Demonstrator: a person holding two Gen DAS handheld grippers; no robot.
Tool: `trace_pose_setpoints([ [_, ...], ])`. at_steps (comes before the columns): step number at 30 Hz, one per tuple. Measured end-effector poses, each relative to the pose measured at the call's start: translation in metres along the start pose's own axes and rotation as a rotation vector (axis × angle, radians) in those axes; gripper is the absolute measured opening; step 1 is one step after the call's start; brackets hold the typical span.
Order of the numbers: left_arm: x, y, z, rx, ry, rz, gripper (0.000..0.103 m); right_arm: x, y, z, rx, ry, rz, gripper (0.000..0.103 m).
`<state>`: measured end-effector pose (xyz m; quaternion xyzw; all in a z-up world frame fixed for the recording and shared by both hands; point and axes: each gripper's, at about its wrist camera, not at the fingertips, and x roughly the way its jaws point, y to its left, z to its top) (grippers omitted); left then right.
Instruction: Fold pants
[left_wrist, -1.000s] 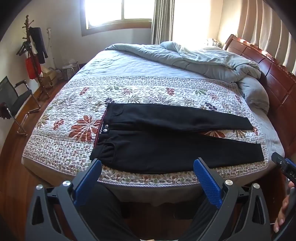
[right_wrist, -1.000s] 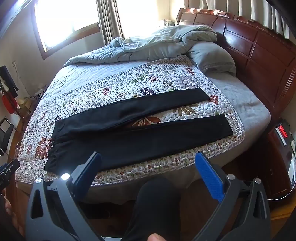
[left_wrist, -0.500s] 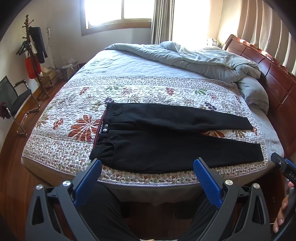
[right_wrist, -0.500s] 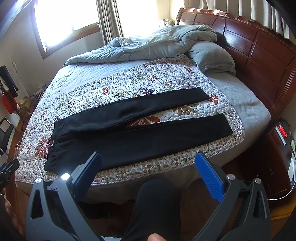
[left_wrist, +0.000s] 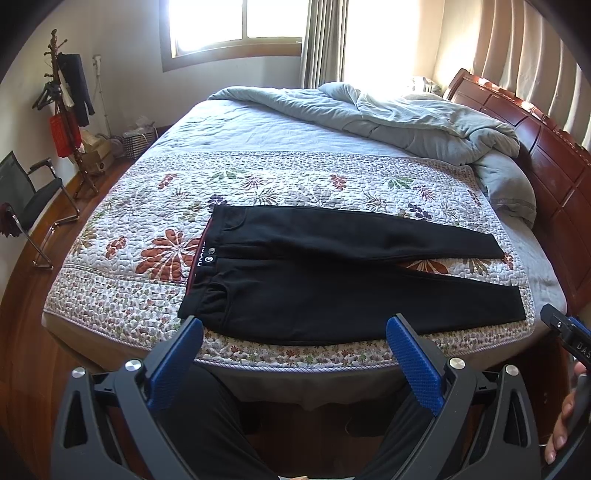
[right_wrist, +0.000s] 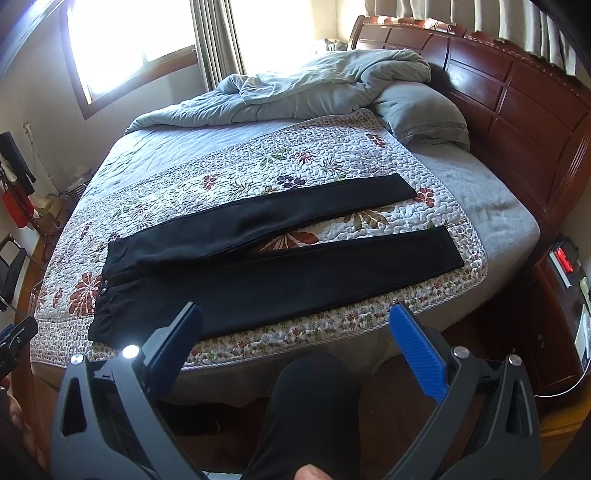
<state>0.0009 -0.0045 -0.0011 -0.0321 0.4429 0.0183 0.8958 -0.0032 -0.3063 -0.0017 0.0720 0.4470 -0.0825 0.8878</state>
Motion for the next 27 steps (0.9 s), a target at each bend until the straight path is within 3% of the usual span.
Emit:
trace_pose_setpoints([
  [27,0.0002,0.0003,-0.0003,0.001,-0.003,-0.002,0.099,0.0014,0.0000,0.0017,0.001,0.002,0.003,0.101],
])
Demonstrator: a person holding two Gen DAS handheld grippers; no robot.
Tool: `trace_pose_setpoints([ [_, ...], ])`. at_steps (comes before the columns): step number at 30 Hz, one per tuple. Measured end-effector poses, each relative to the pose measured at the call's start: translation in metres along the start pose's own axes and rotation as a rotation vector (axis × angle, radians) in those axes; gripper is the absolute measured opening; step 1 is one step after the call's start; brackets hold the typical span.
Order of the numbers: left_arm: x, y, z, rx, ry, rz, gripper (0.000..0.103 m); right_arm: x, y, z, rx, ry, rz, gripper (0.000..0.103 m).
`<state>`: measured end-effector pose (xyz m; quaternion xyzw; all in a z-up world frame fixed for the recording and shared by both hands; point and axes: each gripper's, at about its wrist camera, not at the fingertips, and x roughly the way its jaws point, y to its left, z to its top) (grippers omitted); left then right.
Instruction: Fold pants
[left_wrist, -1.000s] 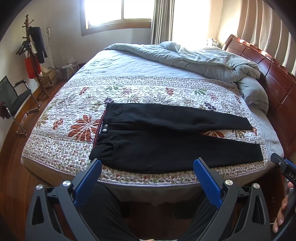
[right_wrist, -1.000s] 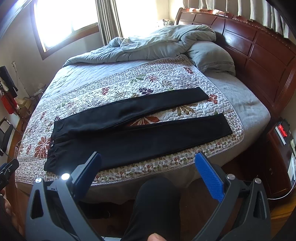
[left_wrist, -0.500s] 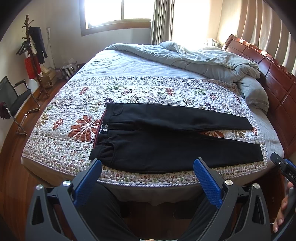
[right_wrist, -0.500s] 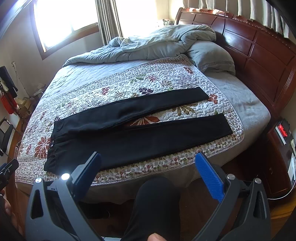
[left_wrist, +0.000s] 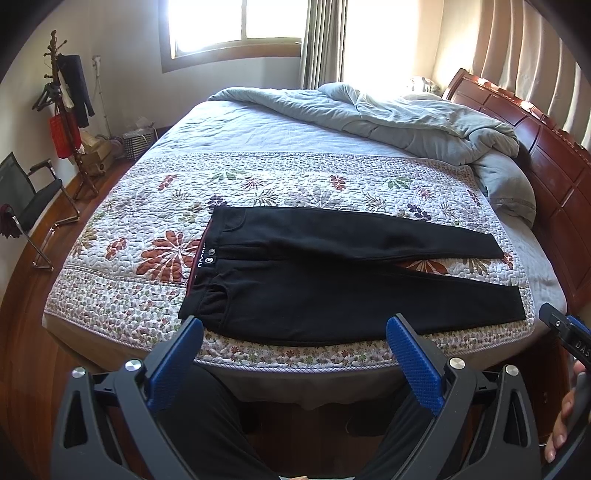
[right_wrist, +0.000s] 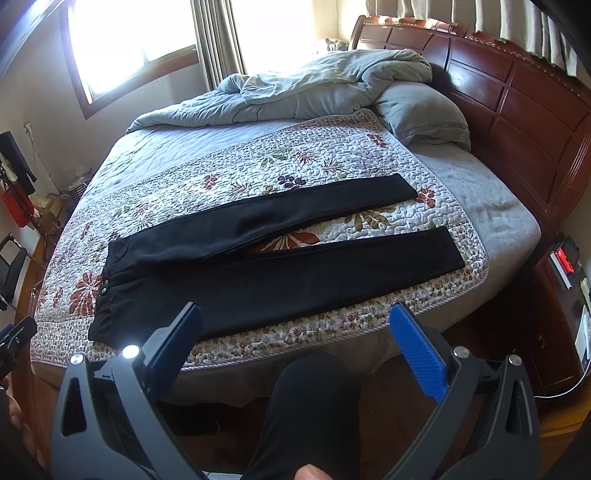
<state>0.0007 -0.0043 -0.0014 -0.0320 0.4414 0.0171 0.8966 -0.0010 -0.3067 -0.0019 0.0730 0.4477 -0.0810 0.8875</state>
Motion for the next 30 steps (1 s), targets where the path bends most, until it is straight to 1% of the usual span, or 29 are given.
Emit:
trace_pose_setpoints([
  [11,-0.001,-0.001,0.001,-0.001,0.002,-0.004,0.099,0.000,-0.001,0.001,0.000,0.001,-0.001,0.101],
  [17,0.006,0.000,0.001,0.000,0.020,-0.018,0.099,0.006,-0.001,0.000,-0.001,0.015,-0.004,0.101],
  [18,0.011,0.002,0.001,-0.002,0.026,-0.035,0.099,0.007,-0.001,0.000,-0.001,0.020,-0.002,0.101],
  [20,0.020,0.008,-0.002,-0.010,0.035,-0.116,0.099,0.011,0.000,-0.001,-0.004,0.025,-0.003,0.101],
  [21,0.028,0.015,-0.004,-0.028,0.047,-0.190,0.099,0.012,0.001,-0.001,-0.007,0.023,-0.001,0.101],
  [22,0.033,0.020,-0.005,-0.033,0.050,-0.230,0.099,0.015,0.002,-0.001,-0.016,0.017,0.001,0.101],
  [23,0.037,0.023,-0.006,-0.026,0.044,-0.261,0.099,0.016,0.004,-0.002,-0.026,0.007,-0.002,0.101],
  [24,0.042,0.027,-0.007,0.002,0.028,-0.266,0.099,0.015,0.006,-0.002,-0.045,-0.023,0.001,0.101],
  [26,0.051,0.029,-0.009,0.095,0.012,-0.223,0.099,0.008,0.010,-0.006,-0.088,-0.149,0.027,0.101],
  [27,0.054,0.030,-0.009,0.121,0.014,-0.219,0.099,0.004,0.012,-0.009,-0.124,-0.237,0.026,0.101],
  [28,0.060,0.031,-0.010,0.148,0.025,-0.227,0.099,0.008,0.013,-0.013,-0.172,-0.286,0.010,0.101],
  [29,0.071,0.034,-0.011,0.173,0.066,-0.249,0.099,0.018,0.014,-0.012,-0.213,-0.271,-0.009,0.101],
  [30,0.079,0.036,-0.014,0.182,0.095,-0.249,0.099,0.027,0.013,-0.009,-0.229,-0.236,-0.022,0.101],
])
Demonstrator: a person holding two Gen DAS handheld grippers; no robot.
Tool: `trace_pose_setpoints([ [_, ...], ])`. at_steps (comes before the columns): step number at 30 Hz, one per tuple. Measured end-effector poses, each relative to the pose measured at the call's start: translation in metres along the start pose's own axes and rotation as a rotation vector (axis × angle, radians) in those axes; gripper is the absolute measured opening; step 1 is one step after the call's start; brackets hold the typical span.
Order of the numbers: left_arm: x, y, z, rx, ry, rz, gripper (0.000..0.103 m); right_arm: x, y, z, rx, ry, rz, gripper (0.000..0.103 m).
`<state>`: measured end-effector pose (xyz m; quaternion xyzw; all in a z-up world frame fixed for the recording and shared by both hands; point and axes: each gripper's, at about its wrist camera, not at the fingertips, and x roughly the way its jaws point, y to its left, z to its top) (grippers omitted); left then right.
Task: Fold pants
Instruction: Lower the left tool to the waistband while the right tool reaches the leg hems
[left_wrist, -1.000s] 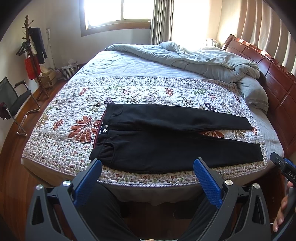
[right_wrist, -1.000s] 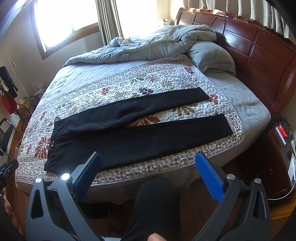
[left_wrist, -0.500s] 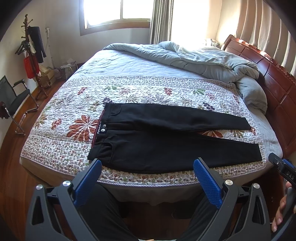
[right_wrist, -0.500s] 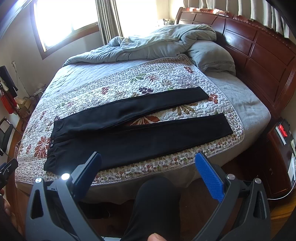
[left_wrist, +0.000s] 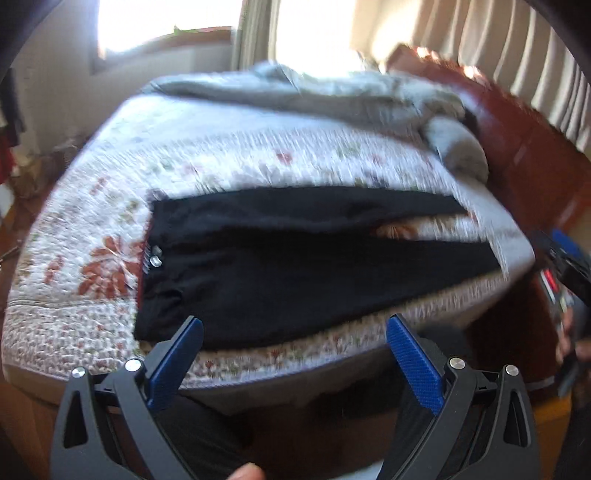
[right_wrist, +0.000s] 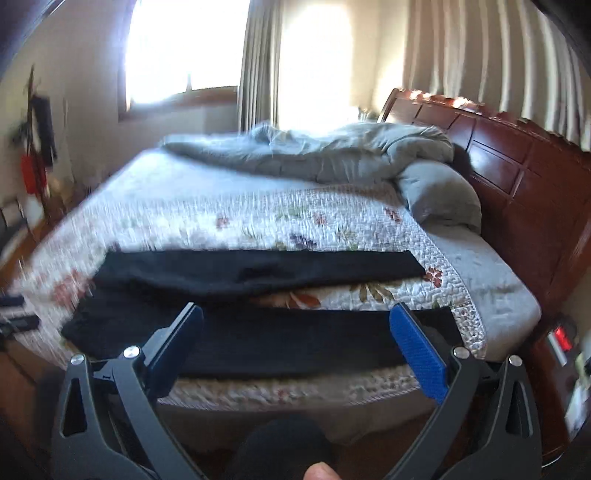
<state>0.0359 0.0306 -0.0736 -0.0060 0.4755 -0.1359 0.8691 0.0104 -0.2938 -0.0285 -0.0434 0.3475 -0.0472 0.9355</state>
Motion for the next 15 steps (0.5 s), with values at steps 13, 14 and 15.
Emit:
trace_pose_setpoints([
  [13,0.088,0.120,0.014,-0.118,0.256,0.164,0.099,0.085,-0.043,0.014,0.031,0.100,0.207,0.101],
  [14,0.086,0.134,0.023,-0.168,0.223,0.144,0.099,0.101,-0.052,0.018,0.054,0.141,0.229,0.101],
  [15,0.085,0.143,0.029,-0.200,0.203,0.132,0.099,0.118,-0.061,0.022,0.078,0.180,0.256,0.100],
])
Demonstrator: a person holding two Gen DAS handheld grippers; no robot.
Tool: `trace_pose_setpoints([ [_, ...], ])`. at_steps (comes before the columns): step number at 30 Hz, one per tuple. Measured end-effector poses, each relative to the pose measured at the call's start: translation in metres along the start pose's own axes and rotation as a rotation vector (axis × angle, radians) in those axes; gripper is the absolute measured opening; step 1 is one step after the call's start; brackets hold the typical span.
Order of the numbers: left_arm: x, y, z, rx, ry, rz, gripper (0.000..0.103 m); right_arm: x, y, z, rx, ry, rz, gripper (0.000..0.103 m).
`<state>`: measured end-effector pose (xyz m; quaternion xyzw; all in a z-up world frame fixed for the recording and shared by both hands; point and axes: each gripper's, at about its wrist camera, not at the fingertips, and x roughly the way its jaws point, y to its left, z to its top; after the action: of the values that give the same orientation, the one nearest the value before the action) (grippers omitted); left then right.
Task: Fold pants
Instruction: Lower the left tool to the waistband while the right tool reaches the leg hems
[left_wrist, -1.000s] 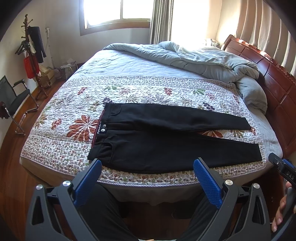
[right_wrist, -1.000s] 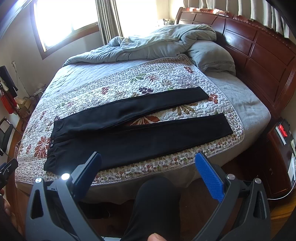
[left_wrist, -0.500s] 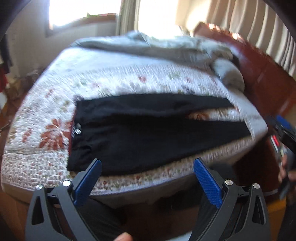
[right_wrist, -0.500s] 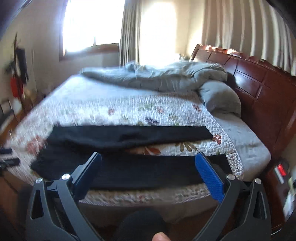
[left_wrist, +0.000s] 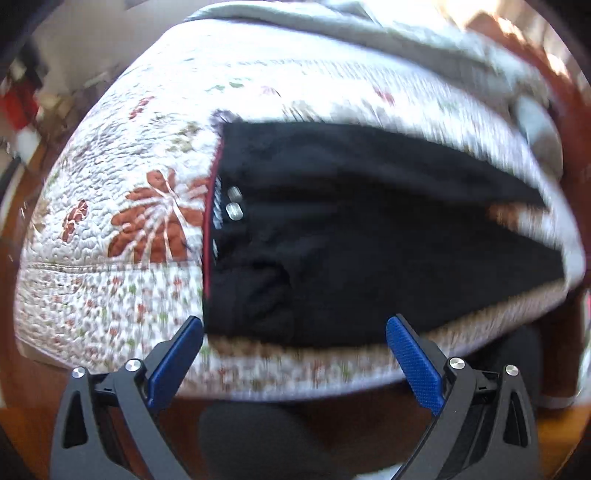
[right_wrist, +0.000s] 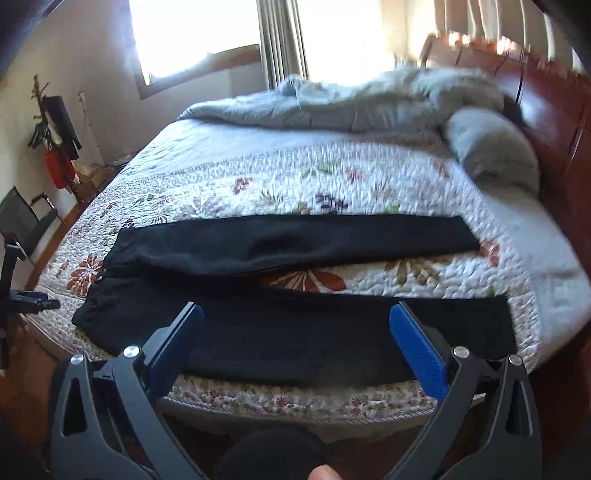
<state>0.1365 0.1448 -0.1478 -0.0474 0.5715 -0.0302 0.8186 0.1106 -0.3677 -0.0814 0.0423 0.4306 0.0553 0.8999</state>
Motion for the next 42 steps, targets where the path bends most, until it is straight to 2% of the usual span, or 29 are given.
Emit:
trace_pose_setpoints([
  [4,0.013,0.036,0.044,-0.137,-0.048,-0.075,0.099,0.040,-0.033,0.024,0.038,0.091,0.029,0.100],
  [7,0.038,0.061,0.079,-0.190,-0.015,-0.106,0.099,0.069,-0.054,0.041,0.055,0.124,0.031,0.100],
  [8,0.045,0.067,0.093,-0.197,-0.008,-0.084,0.099,0.078,-0.060,0.046,0.065,0.136,0.030,0.100],
  [11,0.067,0.080,0.126,-0.198,0.025,-0.048,0.099,0.104,-0.078,0.058,0.101,0.172,0.055,0.100],
  [14,0.090,0.089,0.166,-0.149,0.003,-0.051,0.099,0.127,-0.090,0.070,0.124,0.199,0.084,0.100],
  [17,0.121,0.100,0.207,-0.103,-0.011,-0.134,0.099,0.148,-0.098,0.080,0.139,0.238,0.147,0.100],
  [19,0.144,0.105,0.226,-0.055,0.018,-0.176,0.099,0.164,-0.106,0.089,0.146,0.280,0.182,0.100],
  [21,0.165,0.109,0.241,-0.017,0.054,-0.188,0.099,0.177,-0.114,0.097,0.149,0.308,0.183,0.100],
  [26,0.203,0.120,0.260,-0.034,0.122,-0.304,0.099,0.201,-0.140,0.114,0.196,0.320,0.156,0.100],
  [31,0.229,0.114,0.258,0.002,0.157,-0.336,0.099,0.222,-0.156,0.123,0.216,0.324,0.150,0.100],
  [34,0.230,0.108,0.253,0.078,0.156,-0.331,0.099,0.228,-0.164,0.125,0.232,0.332,0.174,0.100],
  [38,0.228,0.108,0.252,0.110,0.172,-0.347,0.090,0.233,-0.183,0.133,0.229,0.344,0.187,0.100],
  [39,0.228,0.108,0.253,0.117,0.177,-0.340,0.082,0.234,-0.190,0.137,0.235,0.348,0.198,0.100],
  [40,0.228,0.108,0.254,0.124,0.181,-0.330,0.062,0.235,-0.195,0.140,0.240,0.350,0.208,0.100],
  [41,0.228,0.109,0.254,0.127,0.185,-0.322,0.049,0.236,-0.202,0.145,0.245,0.348,0.215,0.100],
  [42,0.229,0.109,0.255,0.132,0.192,-0.304,0.046,0.236,-0.210,0.149,0.249,0.345,0.219,0.100],
])
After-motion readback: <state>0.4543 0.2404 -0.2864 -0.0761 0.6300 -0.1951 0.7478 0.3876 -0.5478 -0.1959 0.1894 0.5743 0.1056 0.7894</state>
